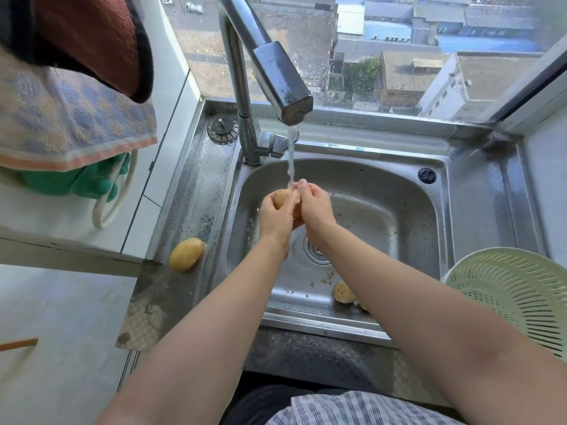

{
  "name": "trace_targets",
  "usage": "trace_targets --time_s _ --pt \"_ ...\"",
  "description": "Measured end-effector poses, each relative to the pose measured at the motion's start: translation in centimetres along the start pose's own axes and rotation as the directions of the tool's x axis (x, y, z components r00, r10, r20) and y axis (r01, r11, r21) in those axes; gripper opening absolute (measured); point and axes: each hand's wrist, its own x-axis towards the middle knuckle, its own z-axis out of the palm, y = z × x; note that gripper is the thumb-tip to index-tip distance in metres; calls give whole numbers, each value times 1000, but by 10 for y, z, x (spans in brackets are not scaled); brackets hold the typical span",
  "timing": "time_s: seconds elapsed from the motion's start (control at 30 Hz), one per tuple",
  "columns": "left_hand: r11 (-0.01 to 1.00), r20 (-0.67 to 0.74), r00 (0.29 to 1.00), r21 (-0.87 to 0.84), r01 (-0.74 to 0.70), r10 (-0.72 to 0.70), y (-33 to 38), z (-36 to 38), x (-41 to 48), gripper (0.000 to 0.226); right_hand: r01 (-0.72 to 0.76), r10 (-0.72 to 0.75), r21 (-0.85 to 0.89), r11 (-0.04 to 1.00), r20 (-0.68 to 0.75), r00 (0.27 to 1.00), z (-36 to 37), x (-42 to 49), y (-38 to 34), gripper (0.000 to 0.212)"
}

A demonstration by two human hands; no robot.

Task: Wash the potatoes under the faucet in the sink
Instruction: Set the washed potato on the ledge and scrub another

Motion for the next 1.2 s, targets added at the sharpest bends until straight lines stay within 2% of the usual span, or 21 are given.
trace_targets --time_s 0.1,0.17,0.2,0.27,0.33,0.4,0.47,0.5,0.57,0.63,0.67,0.77,0.8,0.83,0.93,1.0,1.03,1.1,1.17,1.2 --pt "999 -125 992 47 11 -5 10 -7 10 31 12 -28 58 998 287 958 -7 -2 7 26" --pt "997 -202 979 54 48 -37 15 -10 14 40 3 -38 83 997 432 901 -14 -3 12 42" --pt "997 -214 976 48 55 -43 16 -10 14 41 17 -48 74 997 451 891 -16 -2 13 48" --pt "997 -205 978 49 52 -40 14 -9 10 40 70 -72 19 997 372 925 -16 -2 14 44" --pt "998 -150 989 61 24 -14 8 -9 8 36 92 -81 -40 995 228 970 -12 -2 11 32" --pt "977 -125 990 208 -41 68 4 -13 9 36 60 -53 -110 992 64 997 -7 0 8 28" --pt "926 -132 980 367 -94 151 0 -17 14 39 -11 5 -147 989 -39 999 -10 3 8 31" --pt "927 -136 980 365 -90 148 0 -17 14 39 -46 38 -142 989 -61 997 -13 5 8 32" --pt "972 -57 995 225 -66 81 3 -11 7 31 -82 72 -123 989 -85 994 -16 6 8 31" --pt "992 99 995 125 -21 8 5 -1 0 30 -80 72 -105 991 -80 994 -15 6 5 30" --pt "996 120 993 90 13 -24 4 4 -2 31 -72 67 -97 993 -51 996 -13 4 4 33" --pt "994 -65 991 -1 113 -113 14 9 3 33 -35 51 -134 990 116 992 -16 -2 4 45" --pt "989 -103 984 -34 141 -144 15 8 6 35 -30 55 -156 987 158 986 -18 -5 4 47" --pt "985 -83 983 -75 158 -164 17 6 7 37 -39 67 -168 985 167 984 -19 -6 4 47" --pt "987 141 986 -127 102 -84 13 6 1 31 -195 198 -104 975 13 980 -17 -6 -6 45" --pt "998 209 978 -59 4 8 5 3 0 22 -255 254 -88 963 -29 967 -16 -4 -11 49" --pt "999 180 983 -5 -46 46 3 2 2 20 -248 250 -99 964 11 968 -15 -4 -12 53" --pt "996 32 997 49 -74 72 6 2 7 28 -180 199 -114 977 188 962 -17 -7 -9 56" --pt "1000 -106 994 -23 -7 4 13 3 9 39 -73 127 -183 980 305 944 -19 -11 -3 54" --pt "995 -140 989 -96 25 -38 15 4 8 42 -28 100 -238 971 296 950 -20 -10 -1 53"
